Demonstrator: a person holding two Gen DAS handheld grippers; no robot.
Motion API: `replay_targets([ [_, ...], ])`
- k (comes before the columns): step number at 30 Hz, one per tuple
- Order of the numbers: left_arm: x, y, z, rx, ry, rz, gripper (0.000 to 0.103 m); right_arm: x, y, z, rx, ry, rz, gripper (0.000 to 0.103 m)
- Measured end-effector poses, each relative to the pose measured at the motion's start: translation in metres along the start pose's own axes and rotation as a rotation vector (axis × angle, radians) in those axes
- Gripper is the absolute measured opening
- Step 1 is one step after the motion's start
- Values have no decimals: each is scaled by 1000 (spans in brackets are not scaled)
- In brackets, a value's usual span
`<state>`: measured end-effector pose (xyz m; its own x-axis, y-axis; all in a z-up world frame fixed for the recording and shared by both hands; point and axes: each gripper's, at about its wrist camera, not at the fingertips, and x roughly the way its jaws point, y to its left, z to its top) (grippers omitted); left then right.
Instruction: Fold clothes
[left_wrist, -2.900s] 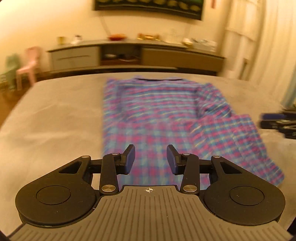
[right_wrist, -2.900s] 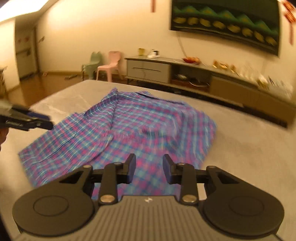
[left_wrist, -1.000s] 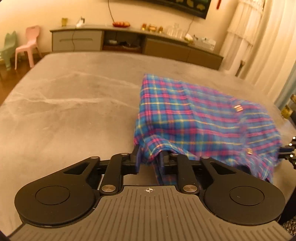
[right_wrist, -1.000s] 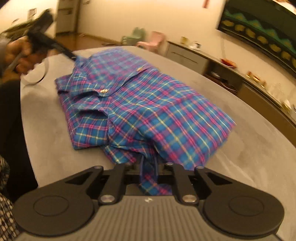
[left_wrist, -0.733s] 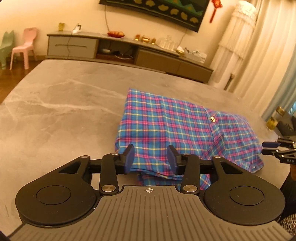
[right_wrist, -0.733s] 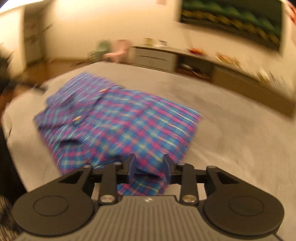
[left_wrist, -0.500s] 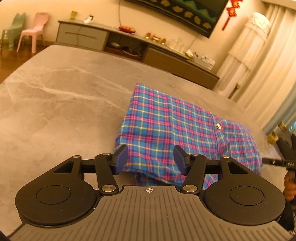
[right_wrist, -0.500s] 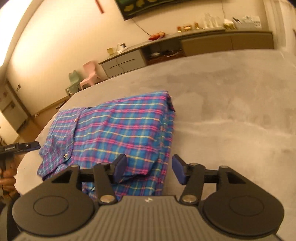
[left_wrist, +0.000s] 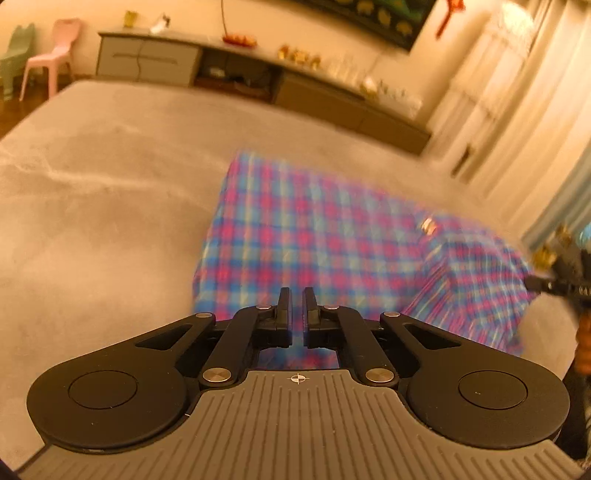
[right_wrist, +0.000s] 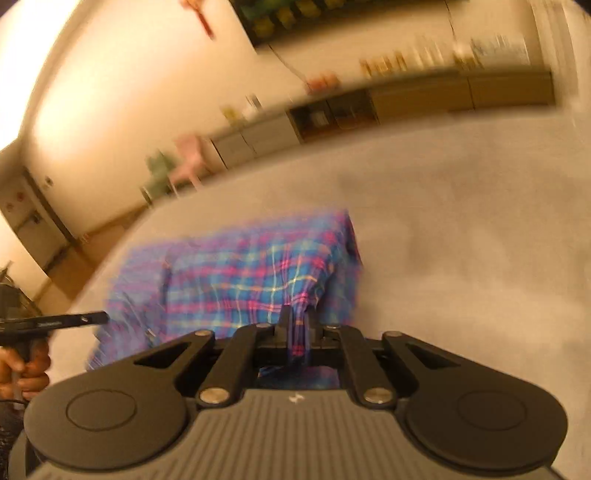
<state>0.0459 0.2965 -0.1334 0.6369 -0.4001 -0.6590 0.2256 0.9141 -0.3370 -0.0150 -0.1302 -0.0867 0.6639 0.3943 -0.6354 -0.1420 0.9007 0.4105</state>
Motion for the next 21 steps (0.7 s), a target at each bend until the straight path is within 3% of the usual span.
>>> replay_targets([
  [3, 11, 2, -11, 22, 48, 63, 0, 20, -11, -16, 28, 76, -37, 8],
  [4, 11, 2, -13, 28, 48, 72, 0, 18, -9, -18, 26, 67, -53, 8],
  [6, 2, -5, -11, 46, 30, 83, 0, 13, -6, -20, 19, 43, -88, 23],
  [9, -22, -29, -7, 124, -39, 98, 1, -15, 24, -18, -124, -116, -220, 30],
  [11, -39, -56, -10, 222, -87, 76, 12, -35, 59, -22, -329, -221, -230, 31],
  [13, -52, -82, -14, 314, -116, 23, 21, -35, 95, -35, -541, -200, -106, 43],
  [15, -42, -104, -21, 410, -107, -10, 24, -26, 126, -51, -736, -164, -5, 54],
  [17, -28, -130, -31, 526, -103, -3, 33, -5, 149, -70, -907, -119, 34, 54],
  [21, 9, -163, -57, 794, -74, 71, 33, 28, 162, -78, -1044, -49, 47, 51],
])
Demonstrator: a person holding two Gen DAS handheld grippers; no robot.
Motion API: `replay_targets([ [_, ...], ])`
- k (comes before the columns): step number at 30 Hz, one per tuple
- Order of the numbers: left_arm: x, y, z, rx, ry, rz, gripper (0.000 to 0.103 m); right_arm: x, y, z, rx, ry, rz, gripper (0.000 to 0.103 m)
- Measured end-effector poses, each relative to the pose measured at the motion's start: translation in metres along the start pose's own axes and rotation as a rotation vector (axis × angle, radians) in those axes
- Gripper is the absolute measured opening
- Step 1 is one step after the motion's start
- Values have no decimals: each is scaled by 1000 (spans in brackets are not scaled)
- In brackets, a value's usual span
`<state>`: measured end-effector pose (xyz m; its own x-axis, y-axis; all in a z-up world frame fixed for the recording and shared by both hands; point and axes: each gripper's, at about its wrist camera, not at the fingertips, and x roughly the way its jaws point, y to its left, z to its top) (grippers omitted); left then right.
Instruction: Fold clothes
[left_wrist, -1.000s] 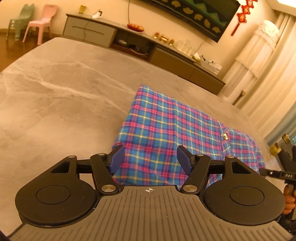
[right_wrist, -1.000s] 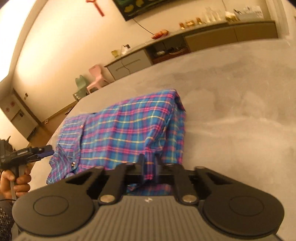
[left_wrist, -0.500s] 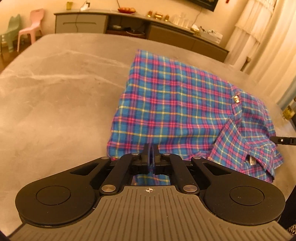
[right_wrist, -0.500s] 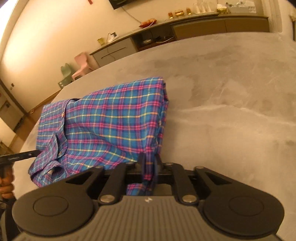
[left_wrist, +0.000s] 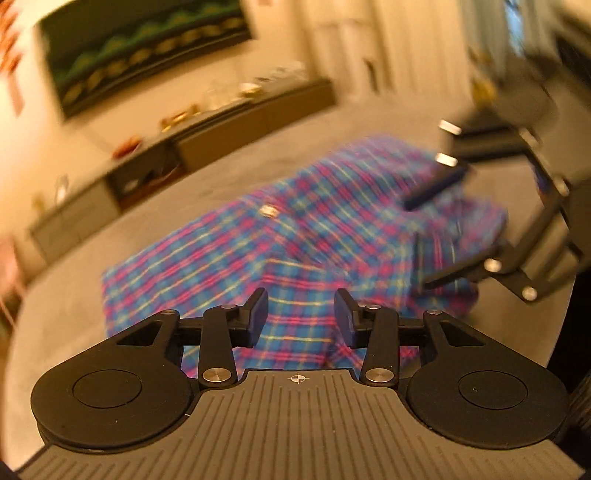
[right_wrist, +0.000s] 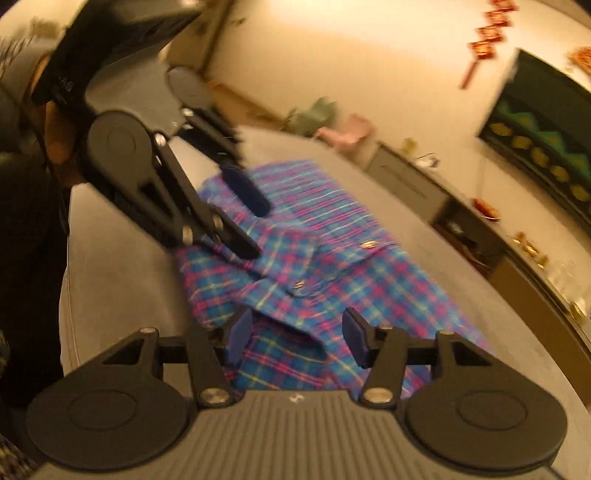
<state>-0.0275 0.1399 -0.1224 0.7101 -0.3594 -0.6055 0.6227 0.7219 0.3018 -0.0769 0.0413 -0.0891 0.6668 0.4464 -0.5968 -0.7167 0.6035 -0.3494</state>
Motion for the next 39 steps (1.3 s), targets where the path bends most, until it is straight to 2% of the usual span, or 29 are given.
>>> replay_targets([
  [2, 15, -13, -5, 110, 33, 24, 32, 5, -4, 1, -10, 12, 13, 50],
  [3, 20, -16, -7, 135, 47, 22, 30, 8, -6, 1, -14, 17, 20, 50],
  [4, 26, -19, -9, 159, 61, 19, 21, 8, -11, 1, -1, 19, 31, 49],
  [8, 35, -14, -12, 114, 63, -10, 14, 16, -34, 7, 115, 10, 86, 31],
  [11, 38, -9, -14, 62, 59, -57, 0, 24, -60, 8, 313, 13, 143, 28],
  [14, 36, 6, -17, -53, 29, -85, 0, 36, -87, 5, 540, 62, 175, 28],
  [15, 34, 13, -17, -111, 14, -98, 0, 39, -90, -2, 603, 86, 179, 24],
  [17, 33, 37, -23, -304, -16, -159, 0, 45, -93, -12, 684, 124, 170, 23],
  [18, 32, 49, -26, -403, -28, -190, 0, 47, -90, -13, 683, 137, 160, 22],
  [22, 40, 71, -39, -610, -28, -253, 0, 45, -70, -5, 574, 154, 58, 22],
  [24, 43, 71, -42, -611, -23, -252, 0, 33, -59, 8, 473, 97, -30, 24],
  [26, 42, 70, -45, -608, -21, -253, 0, 14, -44, 18, 391, 14, -56, 23],
  [29, 41, 71, -52, -604, -19, -256, 0, 14, -25, 28, 305, -1, 4, 12],
  [31, 42, 71, -54, -599, -18, -259, 0, 25, -18, 32, 275, 17, 16, 11],
  [33, 44, 70, -54, -603, -18, -264, 0, 45, -28, 28, 337, 72, 5, 10],
  [34, 46, 71, -54, -611, -19, -268, 0, 55, -38, 25, 417, 110, 27, 10],
  [35, 48, 73, -57, -638, -18, -276, 0, 63, -49, 21, 496, 146, 50, 10],
  [37, 52, 77, -63, -694, -17, -292, 0, 65, -68, 17, 653, 156, 106, 9],
  [39, 55, 85, -69, -799, -25, -328, 0, 67, -80, 16, 740, 186, 135, 3],
])
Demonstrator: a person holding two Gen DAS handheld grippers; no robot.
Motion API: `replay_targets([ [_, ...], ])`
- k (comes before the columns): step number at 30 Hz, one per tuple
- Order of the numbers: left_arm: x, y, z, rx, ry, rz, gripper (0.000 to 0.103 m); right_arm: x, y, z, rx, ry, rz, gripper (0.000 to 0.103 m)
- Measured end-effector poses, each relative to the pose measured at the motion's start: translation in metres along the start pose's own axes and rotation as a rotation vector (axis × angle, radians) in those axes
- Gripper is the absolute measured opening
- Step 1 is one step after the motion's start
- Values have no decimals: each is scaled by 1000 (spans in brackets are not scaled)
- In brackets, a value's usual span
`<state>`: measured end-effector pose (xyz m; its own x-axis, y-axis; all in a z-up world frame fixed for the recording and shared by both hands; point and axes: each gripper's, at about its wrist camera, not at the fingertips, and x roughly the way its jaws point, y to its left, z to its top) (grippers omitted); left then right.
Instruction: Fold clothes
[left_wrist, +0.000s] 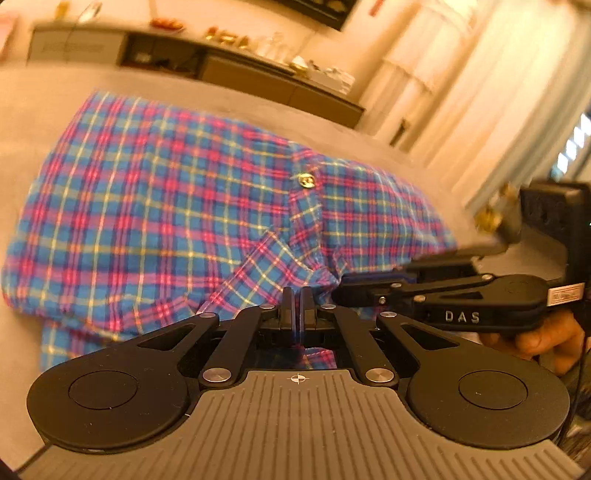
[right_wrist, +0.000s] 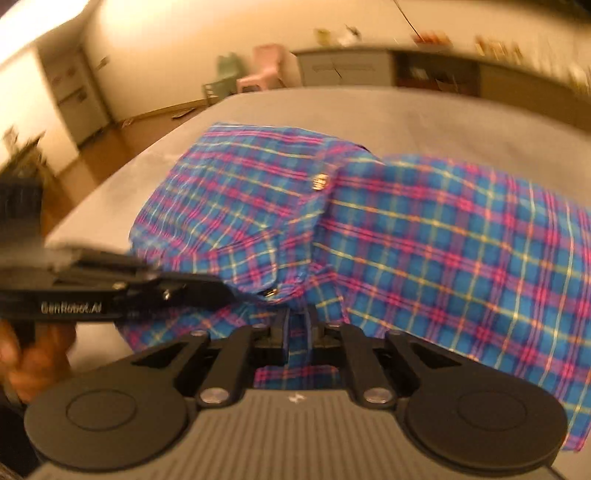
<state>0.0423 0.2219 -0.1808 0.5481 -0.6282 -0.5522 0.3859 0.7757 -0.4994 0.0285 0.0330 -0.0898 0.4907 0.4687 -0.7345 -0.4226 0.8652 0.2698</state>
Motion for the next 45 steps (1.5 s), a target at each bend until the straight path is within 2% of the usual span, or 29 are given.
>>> replay_targets([
  [1, 0, 5, 1, -53, -5, -19, 0, -1, -3, 1, 24, 10, 2, 1],
  [3, 1, 25, 2, -236, -19, -85, 0, 1, -5, 4, 41, 23, -2, 0],
  [6, 3, 55, -4, -511, -39, -173, 0, 6, 10, 9, -52, 41, -63, 0],
  [7, 2, 59, -6, -540, -39, -179, 0, 6, 20, 9, -131, 49, -103, 0],
  [8, 1, 58, -6, -519, -38, -160, 0, 6, 29, 8, -205, 57, -138, 2],
  [11, -7, 23, 0, -211, -42, -42, 0, 6, 48, 5, -352, 68, -201, 4],
  [14, -8, -35, -1, 221, -40, 100, 1, 2, 42, 9, -324, 64, -174, 4],
  [17, 2, -78, -11, 546, -19, 176, 8, -1, 30, 12, -264, 62, -129, 4],
  [19, 15, -93, -18, 688, 13, 207, 11, -1, 25, 13, -236, 60, -106, 4],
  [21, 27, -100, -26, 817, 39, 268, 5, 2, 21, 14, -213, 59, -85, 4],
  [22, 32, -100, -28, 847, 46, 288, 0, 3, 21, 14, -207, 58, -78, 4],
  [23, 37, -99, -30, 876, 52, 307, 0, 4, 20, 14, -202, 58, -72, 4],
  [25, 38, -96, -26, 808, 27, 293, 0, 7, 18, 14, -191, 56, -59, 4],
  [28, 32, -75, -12, 593, -14, 270, 0, 7, 21, 14, -212, 64, -66, 4],
  [32, 26, -32, 1, 227, -21, 156, 0, 8, 25, 17, -237, 76, -85, 4],
  [34, 23, -15, 2, 92, -28, 100, 0, 9, 26, 18, -241, 81, -91, 4],
  [35, 23, -13, 2, 78, -30, 78, 0, 9, 25, 20, -233, 86, -90, 5],
  [37, 19, -20, -5, 155, -28, 90, 0, 5, 26, 22, -219, 50, -100, 12],
  [39, 18, -26, -10, 214, -31, 99, 0, 4, 28, 23, -224, 28, -103, 12],
  [41, 18, -29, -13, 246, -34, 106, 0, 14, 31, 22, -230, 48, -110, 12],
  [43, 13, -36, -22, 317, -42, 121, 0, 16, 31, 21, -229, 40, -114, 11],
  [45, 13, -46, -29, 441, -38, 131, 0, 14, 28, 23, -216, 59, -108, 11],
])
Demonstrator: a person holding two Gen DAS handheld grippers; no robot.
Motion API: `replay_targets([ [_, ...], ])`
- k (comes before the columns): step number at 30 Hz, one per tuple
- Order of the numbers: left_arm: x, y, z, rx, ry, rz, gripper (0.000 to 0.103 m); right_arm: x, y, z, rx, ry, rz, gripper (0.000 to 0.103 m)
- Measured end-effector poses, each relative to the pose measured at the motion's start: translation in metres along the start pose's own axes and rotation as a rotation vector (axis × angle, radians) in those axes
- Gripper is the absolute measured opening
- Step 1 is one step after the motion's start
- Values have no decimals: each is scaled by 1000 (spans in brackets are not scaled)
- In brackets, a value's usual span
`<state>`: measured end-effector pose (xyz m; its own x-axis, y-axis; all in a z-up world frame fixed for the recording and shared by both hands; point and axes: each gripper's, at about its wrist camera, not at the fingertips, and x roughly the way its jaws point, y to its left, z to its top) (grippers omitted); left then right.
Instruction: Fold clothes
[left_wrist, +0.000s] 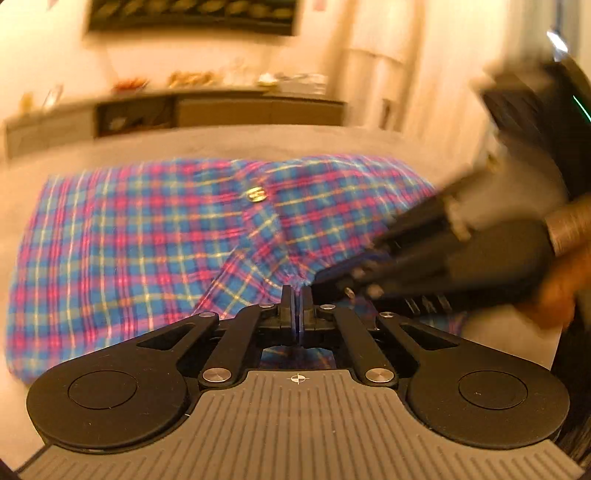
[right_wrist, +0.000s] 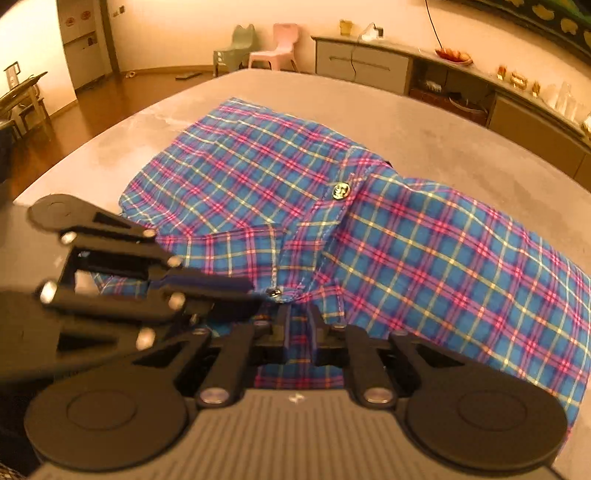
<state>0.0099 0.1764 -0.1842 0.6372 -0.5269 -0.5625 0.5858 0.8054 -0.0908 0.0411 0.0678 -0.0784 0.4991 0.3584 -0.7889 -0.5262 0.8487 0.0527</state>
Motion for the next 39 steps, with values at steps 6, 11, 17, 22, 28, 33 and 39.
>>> replay_targets([
  [6, 14, -38, -8, 338, 87, 73, 0, -44, -50, -30, 165, -84, 35, 17],
  [11, 17, -36, -9, 307, 79, 55, 0, -62, -71, -72, 135, -84, -16, 17],
  [17, -50, -1, -2, 116, -18, 101, 23, -109, -99, -87, 224, -241, -54, 24],
  [22, -94, 41, -12, -64, -46, 225, 23, -92, -109, -108, 196, -165, -84, 22],
  [28, -121, 75, -34, -216, -11, 306, 22, -105, -79, -114, 106, -212, -136, 34],
  [33, -117, 66, -44, -199, 18, 267, 22, -98, -18, -102, -90, -218, -56, 59],
  [39, -81, 45, -47, -106, 88, 271, 22, -68, 13, -111, -202, -145, -174, 36],
])
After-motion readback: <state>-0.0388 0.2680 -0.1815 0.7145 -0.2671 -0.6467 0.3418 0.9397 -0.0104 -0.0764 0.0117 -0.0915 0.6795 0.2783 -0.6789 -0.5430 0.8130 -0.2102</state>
